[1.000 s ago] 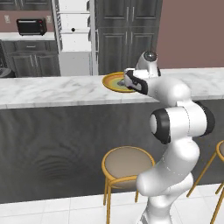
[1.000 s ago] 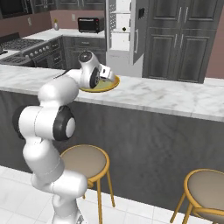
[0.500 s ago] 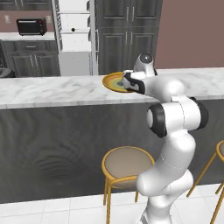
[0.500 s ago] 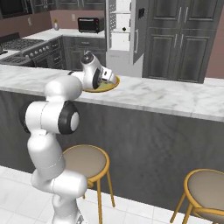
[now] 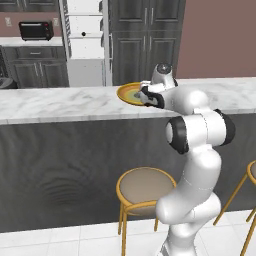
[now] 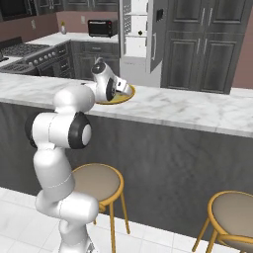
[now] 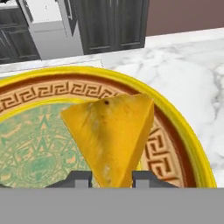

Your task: Take the cheese, fish, and avocado from the fridge and place them on the plate on the dining counter to create an appetizer plate.

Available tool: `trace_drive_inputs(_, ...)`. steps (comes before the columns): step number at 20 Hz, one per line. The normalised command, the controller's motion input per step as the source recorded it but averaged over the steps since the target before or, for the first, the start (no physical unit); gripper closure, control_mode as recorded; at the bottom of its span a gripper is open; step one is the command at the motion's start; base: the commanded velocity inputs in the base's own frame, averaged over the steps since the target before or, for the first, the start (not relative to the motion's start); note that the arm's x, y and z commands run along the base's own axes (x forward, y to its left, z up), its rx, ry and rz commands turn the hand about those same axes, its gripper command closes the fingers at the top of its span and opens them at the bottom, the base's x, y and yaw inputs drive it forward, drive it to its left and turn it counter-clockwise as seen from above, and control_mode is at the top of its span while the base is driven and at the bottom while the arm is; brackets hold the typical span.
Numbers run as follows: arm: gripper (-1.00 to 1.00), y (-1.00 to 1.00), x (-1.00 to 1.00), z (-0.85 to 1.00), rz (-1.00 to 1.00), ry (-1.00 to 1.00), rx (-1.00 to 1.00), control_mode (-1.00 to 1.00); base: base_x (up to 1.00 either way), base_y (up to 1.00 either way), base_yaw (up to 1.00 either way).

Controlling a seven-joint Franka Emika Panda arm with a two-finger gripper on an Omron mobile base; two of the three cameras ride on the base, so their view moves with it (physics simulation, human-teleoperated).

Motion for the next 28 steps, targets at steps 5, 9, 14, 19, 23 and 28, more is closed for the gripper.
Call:
trace_drive_inputs(5, -1.00, 0.00, -0.02, 0.34, -0.05, 0.00, 0.00, -1.00, 0.00, 0.00, 0.00)
trace_drive_inputs(9, -1.00, 0.00, -0.24, 0.32, -0.05, 0.05, 0.00, -1.00, 0.00, 0.00, 0.00)
trace_drive_inputs(14, -1.00, 0.00, -0.64, 0.25, -0.06, 0.05, 0.01, -1.00, 0.00, 0.00, 0.00)
trace_drive_inputs(19, -1.00, -0.05, -1.00, 0.19, -0.05, 0.06, 0.03, -1.00, 0.00, 0.00, 0.00)
trace_drive_inputs(23, -1.00, -0.01, -1.00, 0.30, 0.00, 0.07, 0.03, -1.00, 0.00, 0.00, 0.00)
trace_drive_inputs(28, -1.00, 0.00, -1.00, 0.16, 0.00, 0.05, 0.03, -1.00, 0.00, 0.00, 0.00)
